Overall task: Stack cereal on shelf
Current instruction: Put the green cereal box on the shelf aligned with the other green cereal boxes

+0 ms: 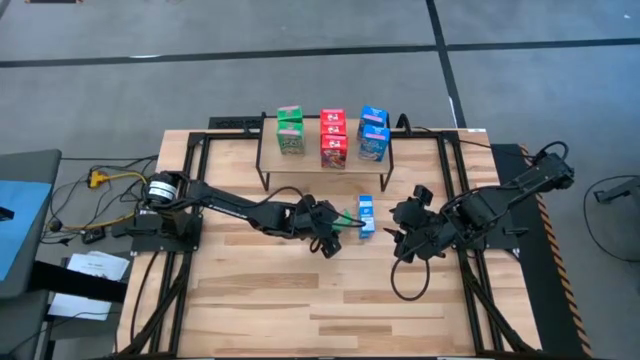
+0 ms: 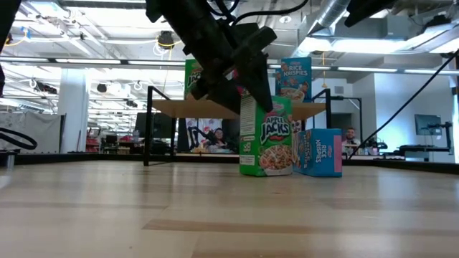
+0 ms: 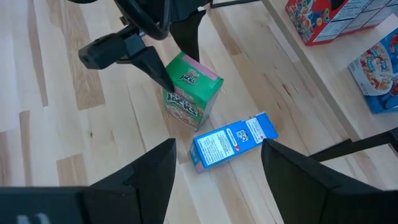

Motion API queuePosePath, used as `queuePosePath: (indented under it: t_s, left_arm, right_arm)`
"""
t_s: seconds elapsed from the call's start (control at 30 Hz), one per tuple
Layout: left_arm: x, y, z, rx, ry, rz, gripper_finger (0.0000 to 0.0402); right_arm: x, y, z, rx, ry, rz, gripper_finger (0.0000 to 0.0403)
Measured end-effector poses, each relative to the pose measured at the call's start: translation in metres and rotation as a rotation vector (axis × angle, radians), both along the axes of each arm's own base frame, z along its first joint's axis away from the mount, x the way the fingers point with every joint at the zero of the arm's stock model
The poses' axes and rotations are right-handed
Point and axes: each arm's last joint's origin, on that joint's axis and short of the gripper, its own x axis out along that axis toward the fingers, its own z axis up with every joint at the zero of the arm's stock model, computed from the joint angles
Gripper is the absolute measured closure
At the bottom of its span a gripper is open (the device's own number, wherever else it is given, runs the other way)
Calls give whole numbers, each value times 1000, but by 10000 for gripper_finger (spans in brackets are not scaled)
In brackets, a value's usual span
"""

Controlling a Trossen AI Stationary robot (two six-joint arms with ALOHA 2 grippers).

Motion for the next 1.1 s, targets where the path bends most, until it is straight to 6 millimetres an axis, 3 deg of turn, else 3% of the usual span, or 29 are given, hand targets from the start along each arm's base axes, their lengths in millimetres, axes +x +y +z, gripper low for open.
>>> queuePosePath:
  t_s: [0.37,0.7,0.9,1.1]
  left_arm:
    - [0,-1,0,9,6,-33,219]
    - [-10,-2,12,-56,72,-226,214]
    - [-41,2,53,-8,102,-258,216]
    - [-87,10,107,90,72,-299,218]
  right_arm:
    - [0,0,0,0,0,0,143]
    - [0,0,0,0,-1,0,143]
    - [0,0,0,1,-2,0,143]
    - [0,0,0,1,-3,0,143]
